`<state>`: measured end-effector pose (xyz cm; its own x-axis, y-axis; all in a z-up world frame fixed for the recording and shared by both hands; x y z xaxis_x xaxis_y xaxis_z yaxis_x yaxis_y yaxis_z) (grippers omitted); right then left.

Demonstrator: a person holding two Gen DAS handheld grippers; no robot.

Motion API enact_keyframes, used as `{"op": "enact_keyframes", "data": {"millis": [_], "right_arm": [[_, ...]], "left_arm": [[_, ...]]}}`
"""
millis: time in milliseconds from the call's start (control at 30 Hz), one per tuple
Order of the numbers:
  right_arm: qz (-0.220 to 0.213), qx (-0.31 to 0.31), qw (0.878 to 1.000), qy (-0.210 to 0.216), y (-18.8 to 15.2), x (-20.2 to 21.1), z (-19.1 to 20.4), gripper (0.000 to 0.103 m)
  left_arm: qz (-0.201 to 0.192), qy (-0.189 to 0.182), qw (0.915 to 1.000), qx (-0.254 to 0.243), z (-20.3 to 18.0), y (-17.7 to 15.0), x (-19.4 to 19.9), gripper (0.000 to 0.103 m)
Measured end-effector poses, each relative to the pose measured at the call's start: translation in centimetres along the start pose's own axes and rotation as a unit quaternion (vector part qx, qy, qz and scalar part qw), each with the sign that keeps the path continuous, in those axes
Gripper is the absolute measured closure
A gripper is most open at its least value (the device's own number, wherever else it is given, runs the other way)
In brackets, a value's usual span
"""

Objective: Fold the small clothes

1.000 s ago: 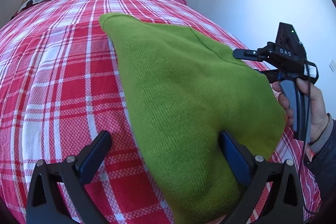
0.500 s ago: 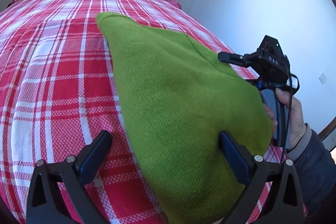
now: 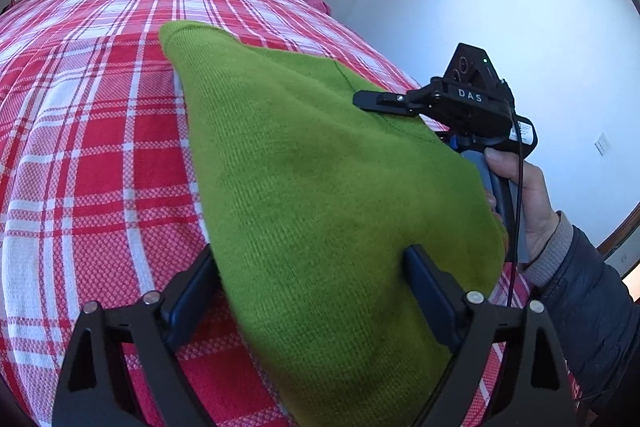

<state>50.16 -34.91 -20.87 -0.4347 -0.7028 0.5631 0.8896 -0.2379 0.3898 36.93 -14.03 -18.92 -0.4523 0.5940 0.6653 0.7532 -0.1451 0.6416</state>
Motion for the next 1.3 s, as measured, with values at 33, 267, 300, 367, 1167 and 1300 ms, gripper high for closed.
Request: {"op": "enact_keyframes", "data": {"millis": [33, 267, 300, 367, 1167, 1300], "right_arm": [[0.000, 0.006, 1.000, -0.007, -0.1, -0.2, 0.0, 0.056], [-0.021, -0.012, 0.999, 0.024, -0.5, 0.3, -1.0, 0.067], [-0.021, -0.014, 0.999, 0.028, -0.5, 0.3, -1.1, 0.067], [-0.019, -0.023, 0.999, 0.039, -0.5, 0.4, -1.4, 0.069], [-0.029, 0.055, 0.998, -0.033, -1.7, 0.4, 0.7, 0.072], [-0.035, 0.061, 0.996, -0.057, -1.8, 0.6, 1.3, 0.073]], "left_arm": [[0.000, 0.002, 1.0000, -0.003, -0.2, -0.1, 0.0, 0.013], [-0.006, -0.007, 1.0000, -0.002, 0.1, 0.2, 0.1, 0.023], [-0.006, -0.013, 0.9999, 0.002, 0.2, 0.1, 0.2, 0.024], [-0.005, -0.017, 0.9998, 0.006, 0.3, 0.1, 0.2, 0.025], [-0.004, 0.073, 0.9956, -0.058, -0.8, 0.5, 0.1, 0.047], [-0.002, 0.078, 0.9951, -0.060, -1.0, 0.6, 0.3, 0.052]]}}
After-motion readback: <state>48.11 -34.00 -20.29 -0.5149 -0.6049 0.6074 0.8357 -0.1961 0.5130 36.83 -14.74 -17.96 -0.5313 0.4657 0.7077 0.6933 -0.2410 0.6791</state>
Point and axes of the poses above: each gripper's, at about its wrist camera, not at the fingertips, and x roughly against the way its jaws point, z to its left, y to its top, the point moved 5 cm from there along -x, roughly the way its jaws point, and after that the axes turned 2 degrees about y, right-handed, at the moved point
